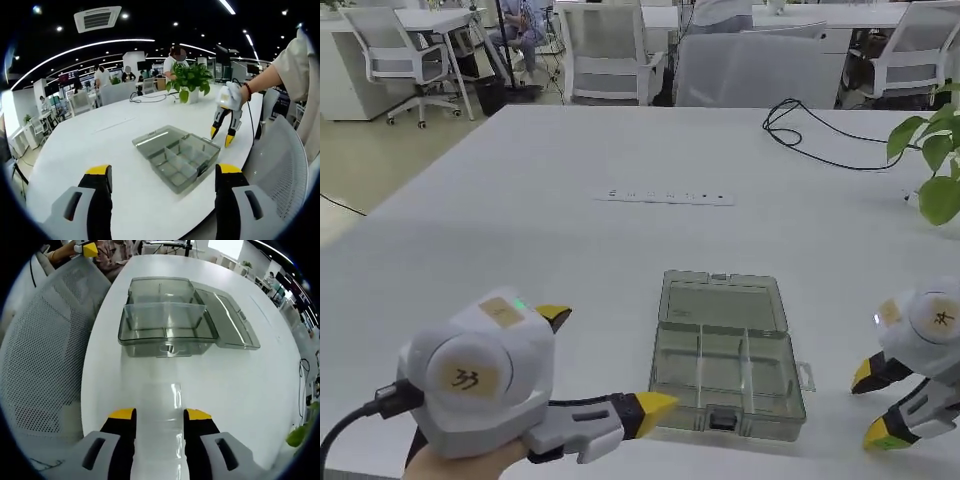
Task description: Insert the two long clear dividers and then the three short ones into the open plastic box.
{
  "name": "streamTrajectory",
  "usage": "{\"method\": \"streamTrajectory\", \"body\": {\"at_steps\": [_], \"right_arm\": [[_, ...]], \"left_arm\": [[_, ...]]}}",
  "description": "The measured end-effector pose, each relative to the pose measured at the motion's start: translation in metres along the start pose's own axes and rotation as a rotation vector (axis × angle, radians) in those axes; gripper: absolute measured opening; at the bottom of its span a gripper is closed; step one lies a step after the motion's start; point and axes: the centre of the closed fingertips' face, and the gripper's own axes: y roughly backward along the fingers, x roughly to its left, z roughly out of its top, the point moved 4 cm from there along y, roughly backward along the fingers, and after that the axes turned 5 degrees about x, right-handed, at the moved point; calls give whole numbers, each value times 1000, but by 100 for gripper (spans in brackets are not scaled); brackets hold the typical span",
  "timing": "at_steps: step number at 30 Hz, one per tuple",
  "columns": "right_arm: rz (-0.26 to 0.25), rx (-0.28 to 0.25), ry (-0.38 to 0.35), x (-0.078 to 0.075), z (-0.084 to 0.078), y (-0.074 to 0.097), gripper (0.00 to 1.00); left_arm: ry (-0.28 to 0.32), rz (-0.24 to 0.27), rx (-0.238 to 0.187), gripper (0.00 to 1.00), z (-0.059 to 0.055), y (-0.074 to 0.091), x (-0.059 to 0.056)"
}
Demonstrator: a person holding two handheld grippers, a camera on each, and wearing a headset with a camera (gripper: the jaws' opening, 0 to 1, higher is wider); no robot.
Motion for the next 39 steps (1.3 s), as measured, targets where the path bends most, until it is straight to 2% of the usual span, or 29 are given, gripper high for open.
{"method": "streamTrajectory", "body": {"at_steps": [2,8,17,25,30,35,39], "right_arm": [[17,7,-9,2,-1,0,34],[14,-1,-27,1,-2,0,33],[-18,-27,-58,0,-5,1,32],[-132,-76,-59,-6,-4,17,32],[-212,-108,-33,-9,3,34,32],[-316,-198,42,-7,34,62,32],[-363,-248,95,-1,59,75,32]], "left_arm": [[-4,1,2,86,0,1,0],[-1,1,-1,85,0,1,0],[-8,-2,6,85,2,2,-1],[10,-12,1,79,5,0,-2],[99,-56,-34,74,9,-3,-6],[203,-104,-71,65,12,-5,-9],[259,-144,-92,58,14,-7,-12]]}}
